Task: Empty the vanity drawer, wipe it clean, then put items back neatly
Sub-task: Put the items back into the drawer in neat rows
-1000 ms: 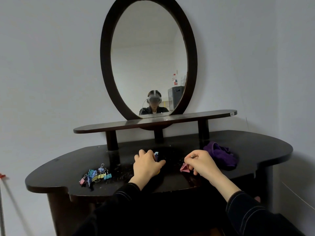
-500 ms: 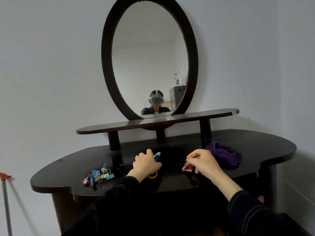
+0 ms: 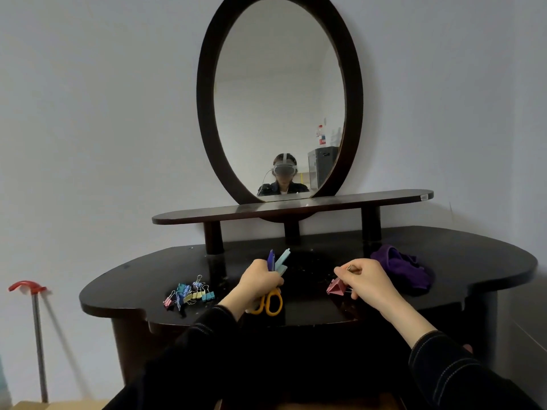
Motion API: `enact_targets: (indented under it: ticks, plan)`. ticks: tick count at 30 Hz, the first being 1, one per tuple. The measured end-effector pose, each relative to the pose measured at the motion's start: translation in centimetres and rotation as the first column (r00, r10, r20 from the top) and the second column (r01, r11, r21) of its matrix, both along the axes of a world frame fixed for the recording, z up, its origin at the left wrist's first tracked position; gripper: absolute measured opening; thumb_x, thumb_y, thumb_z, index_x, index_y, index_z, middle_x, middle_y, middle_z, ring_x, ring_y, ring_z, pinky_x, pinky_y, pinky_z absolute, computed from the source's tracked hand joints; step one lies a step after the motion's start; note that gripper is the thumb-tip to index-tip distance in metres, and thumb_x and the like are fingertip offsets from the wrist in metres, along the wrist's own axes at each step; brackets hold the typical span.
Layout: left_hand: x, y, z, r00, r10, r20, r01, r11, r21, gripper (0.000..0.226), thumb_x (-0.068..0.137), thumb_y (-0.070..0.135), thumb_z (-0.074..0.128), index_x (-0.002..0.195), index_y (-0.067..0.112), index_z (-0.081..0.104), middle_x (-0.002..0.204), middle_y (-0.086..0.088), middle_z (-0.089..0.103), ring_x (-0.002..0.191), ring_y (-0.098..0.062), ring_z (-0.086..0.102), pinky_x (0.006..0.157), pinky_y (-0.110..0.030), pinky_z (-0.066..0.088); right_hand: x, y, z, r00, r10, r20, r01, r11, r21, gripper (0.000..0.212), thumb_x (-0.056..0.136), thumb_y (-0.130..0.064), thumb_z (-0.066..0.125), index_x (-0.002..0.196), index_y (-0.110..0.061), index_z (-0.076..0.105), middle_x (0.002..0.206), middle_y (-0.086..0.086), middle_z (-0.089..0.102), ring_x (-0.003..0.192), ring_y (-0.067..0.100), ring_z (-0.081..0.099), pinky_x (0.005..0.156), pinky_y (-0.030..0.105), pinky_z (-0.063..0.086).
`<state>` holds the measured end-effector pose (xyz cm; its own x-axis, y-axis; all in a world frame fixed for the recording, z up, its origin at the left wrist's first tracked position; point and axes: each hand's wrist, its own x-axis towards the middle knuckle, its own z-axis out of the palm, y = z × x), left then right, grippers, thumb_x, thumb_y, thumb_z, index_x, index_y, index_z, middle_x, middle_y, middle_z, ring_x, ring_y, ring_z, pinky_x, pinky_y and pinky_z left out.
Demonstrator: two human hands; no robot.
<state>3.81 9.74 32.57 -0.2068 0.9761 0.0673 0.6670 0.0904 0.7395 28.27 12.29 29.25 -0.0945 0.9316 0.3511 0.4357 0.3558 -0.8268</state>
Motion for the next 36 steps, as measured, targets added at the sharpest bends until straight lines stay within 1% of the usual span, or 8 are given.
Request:
enact_targets:
  ticks: [2,4,9,13,18,24,28,36]
  plan:
    - [0.0,-1.9,-0.2,0.942,-0.082,0.326,0.083,0.997,0.011,0.025,0.091,0.01,0.067,0.112,0.0,0.056,0.075,-0.011,0.067,0.061,-0.017,0.061,0.063,-0.028,0.052,0.1,-0.1,0.1,1.0,0.017,-0.005,-0.017,1.0,-0.001,0.013,0.096,-0.033,0.067,0.088,-0.026,0.075,0.072,-0.003,0.075,0.051,0.009,0.063,0.069,0.028,0.058]
    - [0.3,-4.6,-0.6,0.838,-0.176,0.517,0.163,0.984,0.07,0.03,0.093,0.013,0.068,0.116,-0.001,0.055,0.071,-0.011,0.065,0.056,-0.018,0.056,0.054,-0.028,0.049,0.1,-0.5,0.3,0.999,0.032,-0.036,-0.033,0.999,-0.019,0.013,0.096,-0.029,0.068,0.087,-0.026,0.076,0.069,0.002,0.074,0.051,0.008,0.062,0.057,0.022,0.05]
    - [1.5,-11.3,-2.6,0.638,-0.393,0.663,0.338,0.916,0.217,0.036,0.09,0.023,0.074,0.116,0.003,0.057,0.072,-0.011,0.056,0.053,-0.019,0.048,0.049,-0.027,0.043,-0.1,-4.4,0.7,0.969,0.168,-0.183,-0.177,0.984,-0.034,0.016,0.096,-0.011,0.065,0.094,-0.019,0.079,0.071,0.004,0.071,0.054,0.007,0.059,0.047,0.018,0.045]
    - [2.2,-15.6,-7.4,0.589,-0.45,0.671,0.427,0.878,0.215,0.033,0.089,0.027,0.076,0.108,0.007,0.058,0.07,-0.01,0.055,0.052,-0.017,0.051,0.049,-0.024,0.047,0.4,-9.3,-0.7,0.91,0.373,-0.18,-0.376,0.926,0.02,0.024,0.096,-0.004,0.062,0.096,-0.018,0.082,0.067,0.004,0.064,0.06,0.01,0.057,0.048,0.019,0.046]
    - [1.0,-18.8,-16.0,0.673,-0.327,0.663,0.418,0.908,0.024,0.018,0.093,0.02,0.071,0.09,0.011,0.057,0.069,-0.011,0.057,0.055,-0.018,0.053,0.052,-0.023,0.048,1.5,-14.8,-7.4,0.85,0.516,-0.109,-0.524,0.849,-0.064,0.017,0.092,-0.019,0.065,0.099,-0.02,0.08,0.072,0.002,0.068,0.066,0.013,0.062,0.053,0.023,0.049]
    - [0.4,-18.0,-24.6,0.842,-0.104,0.529,0.333,0.872,-0.359,0.02,0.095,0.018,0.066,0.08,0.009,0.057,0.064,-0.004,0.058,0.053,-0.012,0.051,0.054,-0.022,0.043,0.5,-15.1,-19.9,0.781,0.603,0.162,-0.435,0.711,-0.552,0.02,0.096,-0.008,0.065,0.097,-0.024,0.077,0.091,-0.01,0.075,0.074,0.008,0.064,0.059,0.028,0.05]
    - [1.2,-15.5,-27.3,0.879,-0.068,0.473,0.299,0.85,-0.434,0.016,0.095,0.017,0.065,0.086,0.006,0.059,0.07,-0.007,0.058,0.052,-0.012,0.05,0.058,-0.026,0.043,-0.4,-14.0,-24.8,0.622,0.743,0.247,-0.39,0.568,-0.725,0.018,0.098,-0.012,0.063,0.096,-0.022,0.077,0.097,0.019,0.07,0.072,0.028,0.051,0.061,0.039,0.041]
    - [1.9,-13.3,-30.3,0.901,-0.066,0.428,0.288,0.83,-0.478,0.025,0.094,0.019,0.066,0.072,0.009,0.059,0.057,0.001,0.055,0.043,-0.007,0.049,0.047,-0.017,0.042,-1.3,-13.7,-27.9,0.402,0.898,0.18,-0.407,0.352,-0.843,0.017,0.094,-0.011,0.064,0.098,-0.019,0.079,0.075,0.001,0.062,0.05,0.003,0.042,0.05,0.02,0.034]
